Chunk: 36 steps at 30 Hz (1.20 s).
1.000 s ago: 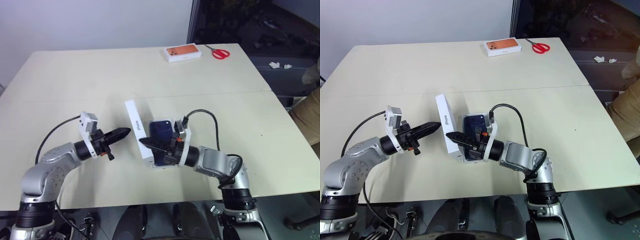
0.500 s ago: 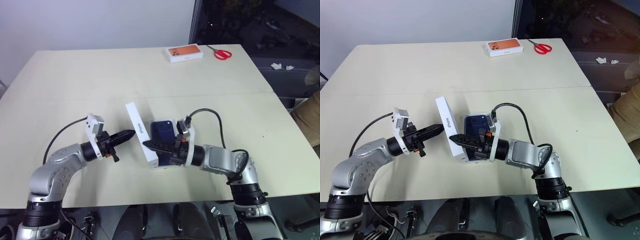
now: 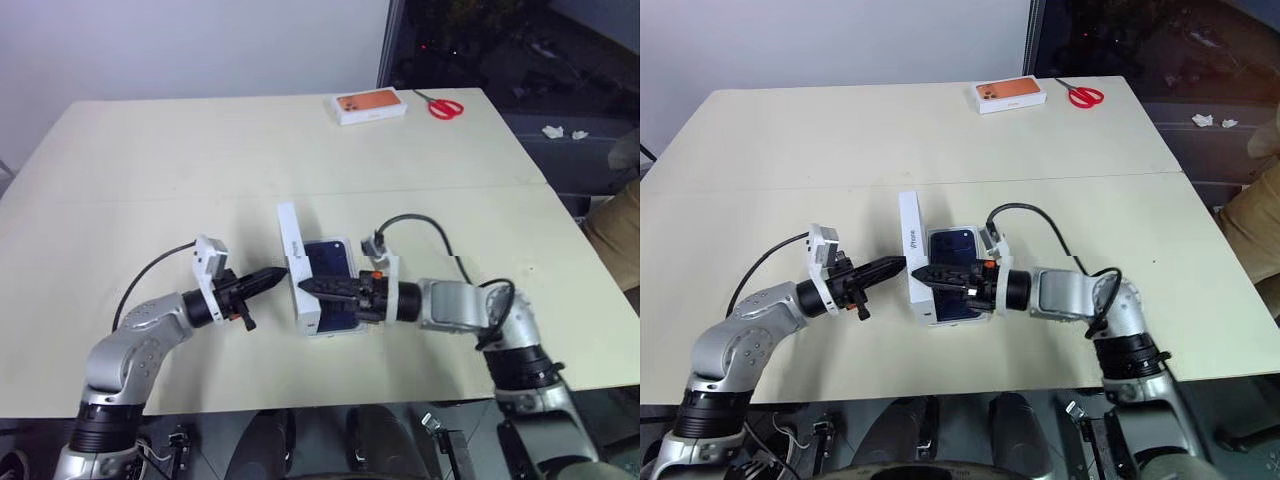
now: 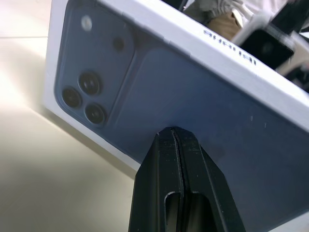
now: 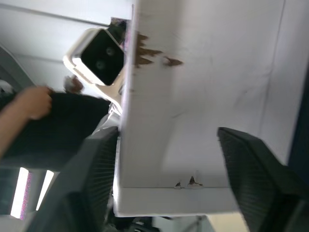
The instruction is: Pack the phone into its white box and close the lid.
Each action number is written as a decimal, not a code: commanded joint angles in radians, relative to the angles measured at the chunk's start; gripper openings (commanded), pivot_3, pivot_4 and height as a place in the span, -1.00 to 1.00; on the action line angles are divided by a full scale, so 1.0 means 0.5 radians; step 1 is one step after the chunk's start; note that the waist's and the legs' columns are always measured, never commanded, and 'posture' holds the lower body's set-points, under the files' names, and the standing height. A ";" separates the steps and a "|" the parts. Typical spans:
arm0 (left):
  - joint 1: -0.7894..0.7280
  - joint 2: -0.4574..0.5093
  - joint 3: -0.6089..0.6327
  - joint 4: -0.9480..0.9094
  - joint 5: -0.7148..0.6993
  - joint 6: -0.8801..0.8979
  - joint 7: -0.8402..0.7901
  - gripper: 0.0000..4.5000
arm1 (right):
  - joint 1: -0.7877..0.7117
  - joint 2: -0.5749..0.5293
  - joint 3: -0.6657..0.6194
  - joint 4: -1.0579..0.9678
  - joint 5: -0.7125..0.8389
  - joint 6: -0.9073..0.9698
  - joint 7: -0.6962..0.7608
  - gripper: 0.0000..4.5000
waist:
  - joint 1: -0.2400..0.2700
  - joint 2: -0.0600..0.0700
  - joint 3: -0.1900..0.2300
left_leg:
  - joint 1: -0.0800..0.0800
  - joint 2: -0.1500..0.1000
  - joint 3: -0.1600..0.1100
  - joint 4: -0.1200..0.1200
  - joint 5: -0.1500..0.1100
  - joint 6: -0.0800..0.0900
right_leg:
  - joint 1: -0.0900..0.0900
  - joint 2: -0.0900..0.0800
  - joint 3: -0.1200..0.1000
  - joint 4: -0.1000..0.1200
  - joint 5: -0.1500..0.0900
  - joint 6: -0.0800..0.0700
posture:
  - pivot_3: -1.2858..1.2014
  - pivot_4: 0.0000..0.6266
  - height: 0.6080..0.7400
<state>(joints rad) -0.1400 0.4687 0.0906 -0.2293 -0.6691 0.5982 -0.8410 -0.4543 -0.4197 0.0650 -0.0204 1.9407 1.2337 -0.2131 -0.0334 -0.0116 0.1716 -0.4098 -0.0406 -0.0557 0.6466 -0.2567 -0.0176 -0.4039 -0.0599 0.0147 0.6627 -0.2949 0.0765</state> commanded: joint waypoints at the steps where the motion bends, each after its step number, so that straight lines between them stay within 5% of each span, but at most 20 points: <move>1: -0.026 0.003 0.025 -0.018 -0.009 -0.043 -0.001 -1.00 | -0.102 -0.191 -0.045 0.032 -0.124 0.090 0.203 0.46 | 0.003 0.000 0.000 | 0.000 0.000 0.000 0.000 0.000 0.000 | 0.000 0.000 0.000 0.000 0.000 0.000 | 0.03 -0.52 1.00; 9: -0.059 -0.014 0.026 0.009 0.005 -0.052 0.003 -1.00 | -0.294 -0.753 0.114 -0.167 -1.146 0.097 1.325 0.46 | 0.041 0.000 0.001 | 0.000 0.000 0.001 0.001 -0.001 0.001 | 0.001 0.001 0.000 -0.002 0.000 0.000 | 0.03 -0.52 1.00; 14: -0.055 -0.016 0.022 0.026 0.019 -0.067 0.000 -1.00 | -0.256 -1.266 0.634 -0.452 -2.135 -0.523 2.195 0.46 | 0.043 0.001 0.002 | -0.001 0.000 0.000 0.001 -0.001 0.002 | 0.000 0.001 -0.002 -0.004 0.000 0.000 | 0.03 -0.52 1.00; 25: -0.061 -0.016 0.059 0.034 -0.006 -0.056 0.026 -1.00 | -0.436 -1.021 0.657 -0.098 -2.740 -0.831 2.512 0.46 | 0.053 -0.002 0.004 | -0.001 0.001 -0.001 0.001 -0.001 0.001 | 0.001 0.000 -0.001 -0.006 0.000 0.002 | 0.03 -0.52 1.00; 31: -0.053 0.002 0.077 0.028 -0.010 -0.052 0.034 -1.00 | -0.402 -1.272 0.823 -0.066 -3.190 -1.302 2.997 0.46 | 0.085 -0.001 0.006 | -0.002 -0.003 -0.001 0.001 -0.001 0.001 | 0.002 -0.004 -0.002 -0.011 0.001 0.002 | 0.03 -0.52 1.00; 36: -0.084 -0.007 0.085 0.064 0.011 -0.074 0.053 -1.00 | -0.488 -1.174 0.792 0.143 -3.444 -1.482 3.028 0.36 | 0.079 -0.001 0.006 | -0.002 -0.002 -0.001 0.000 -0.001 0.001 | 0.001 -0.003 -0.002 -0.011 0.001 0.002 | 0.03 -0.52 1.00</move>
<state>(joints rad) -0.1646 0.4636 0.1112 -0.1914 -0.6602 0.5801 -0.8215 -0.6587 -1.0223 0.4826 0.0262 0.2611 0.5247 1.3035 0.0063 -0.0120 0.1744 -0.4108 -0.0414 -0.0563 0.6470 -0.2574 -0.0172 -0.4032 -0.0615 0.0136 0.6572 -0.2945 0.0773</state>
